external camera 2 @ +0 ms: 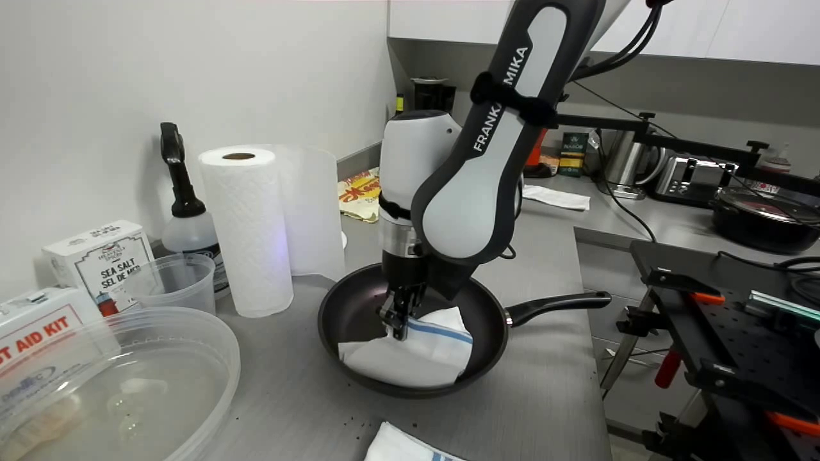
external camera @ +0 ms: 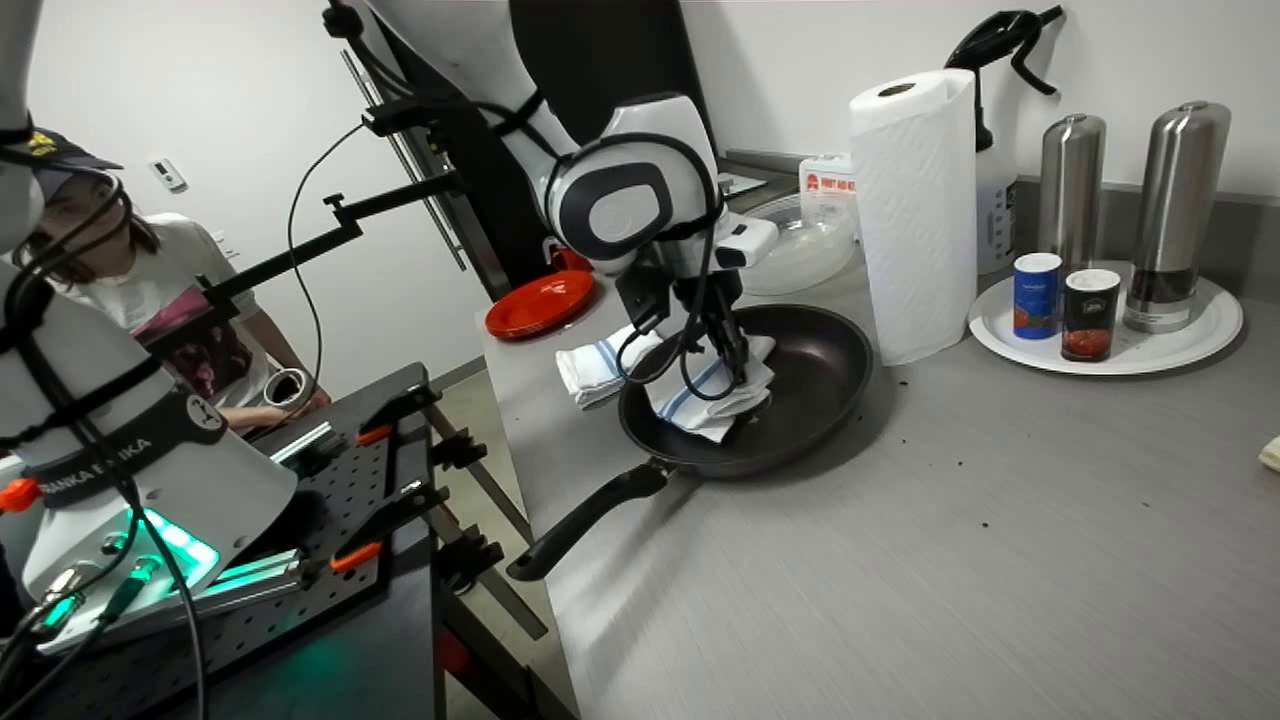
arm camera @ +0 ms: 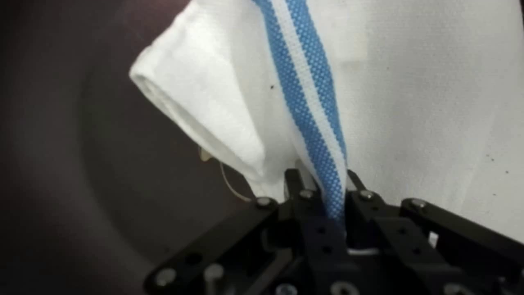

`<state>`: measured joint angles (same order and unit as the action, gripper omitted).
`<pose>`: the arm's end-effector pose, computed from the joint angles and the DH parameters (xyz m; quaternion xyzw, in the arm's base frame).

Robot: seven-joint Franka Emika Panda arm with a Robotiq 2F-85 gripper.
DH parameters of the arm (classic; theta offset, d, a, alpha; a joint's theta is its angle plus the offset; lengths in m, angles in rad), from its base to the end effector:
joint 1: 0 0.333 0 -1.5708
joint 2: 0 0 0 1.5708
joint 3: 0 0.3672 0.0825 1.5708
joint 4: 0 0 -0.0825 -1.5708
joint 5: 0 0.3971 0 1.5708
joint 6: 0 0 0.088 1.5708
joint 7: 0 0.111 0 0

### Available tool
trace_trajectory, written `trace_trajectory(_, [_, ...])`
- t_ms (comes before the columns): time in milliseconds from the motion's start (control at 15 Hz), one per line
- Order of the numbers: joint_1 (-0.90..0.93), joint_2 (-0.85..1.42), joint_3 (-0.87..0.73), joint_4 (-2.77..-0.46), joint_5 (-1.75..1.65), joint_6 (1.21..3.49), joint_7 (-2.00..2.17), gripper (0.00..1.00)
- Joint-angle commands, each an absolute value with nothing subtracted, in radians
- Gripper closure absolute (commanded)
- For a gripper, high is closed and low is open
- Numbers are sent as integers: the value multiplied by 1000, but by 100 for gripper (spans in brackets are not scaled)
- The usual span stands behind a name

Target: Wipe the pan with a towel

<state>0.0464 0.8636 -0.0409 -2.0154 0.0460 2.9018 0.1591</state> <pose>0.6062 0.0001 0.0383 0.9957 -0.0916 0.0128 0.0087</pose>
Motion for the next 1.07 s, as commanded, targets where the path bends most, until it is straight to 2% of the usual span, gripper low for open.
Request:
trace_trajectory(0, [0,850,16,-2002,96,2849,152,97])
trace_trajectory(1000, [-173,826,225,-1982,290,2696,87,97])
